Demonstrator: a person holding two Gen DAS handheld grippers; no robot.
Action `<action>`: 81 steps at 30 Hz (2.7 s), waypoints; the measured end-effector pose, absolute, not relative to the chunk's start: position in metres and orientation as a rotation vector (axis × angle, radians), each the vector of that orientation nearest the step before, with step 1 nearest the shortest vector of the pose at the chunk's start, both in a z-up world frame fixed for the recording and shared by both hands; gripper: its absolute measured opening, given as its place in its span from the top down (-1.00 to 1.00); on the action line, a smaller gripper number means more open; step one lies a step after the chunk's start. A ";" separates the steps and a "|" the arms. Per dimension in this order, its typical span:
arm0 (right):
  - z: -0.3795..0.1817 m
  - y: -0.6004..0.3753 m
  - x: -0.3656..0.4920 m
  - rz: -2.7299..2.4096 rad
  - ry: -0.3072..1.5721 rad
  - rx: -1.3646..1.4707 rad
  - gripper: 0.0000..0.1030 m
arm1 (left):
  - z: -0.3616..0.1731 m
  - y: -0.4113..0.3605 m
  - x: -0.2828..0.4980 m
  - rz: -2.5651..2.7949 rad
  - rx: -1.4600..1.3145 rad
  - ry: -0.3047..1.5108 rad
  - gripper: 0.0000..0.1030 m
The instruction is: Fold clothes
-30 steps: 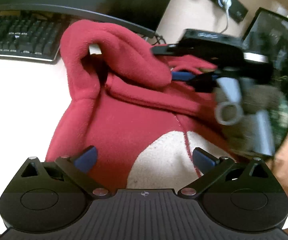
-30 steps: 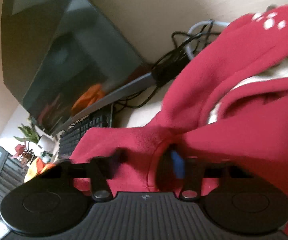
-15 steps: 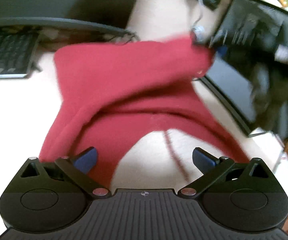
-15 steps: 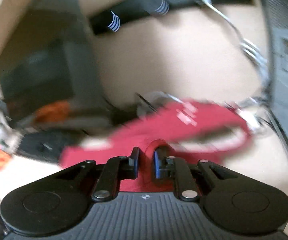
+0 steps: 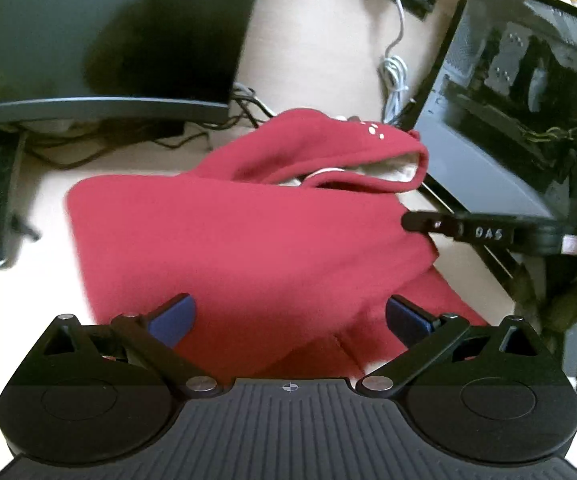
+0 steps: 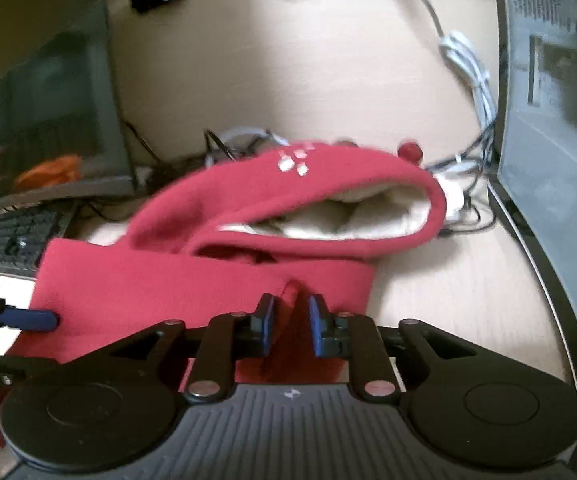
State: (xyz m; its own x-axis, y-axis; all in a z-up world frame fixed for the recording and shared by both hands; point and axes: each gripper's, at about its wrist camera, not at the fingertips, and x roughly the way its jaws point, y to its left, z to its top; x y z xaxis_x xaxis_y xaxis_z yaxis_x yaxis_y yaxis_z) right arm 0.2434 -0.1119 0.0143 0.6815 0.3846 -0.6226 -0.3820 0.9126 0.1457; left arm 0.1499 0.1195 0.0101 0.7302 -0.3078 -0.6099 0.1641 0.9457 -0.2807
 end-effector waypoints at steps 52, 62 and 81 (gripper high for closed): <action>0.104 -0.183 0.008 0.205 -0.050 -0.499 -0.75 | 0.011 0.035 -0.123 -0.243 0.155 0.581 -1.00; 0.112 -0.184 0.039 0.331 -0.087 -0.558 -0.77 | -0.027 0.001 -0.109 0.032 0.120 0.582 -1.00; -0.027 -0.184 -0.036 0.193 0.383 -0.616 -0.99 | 0.003 0.083 -0.102 0.194 0.448 0.619 -1.00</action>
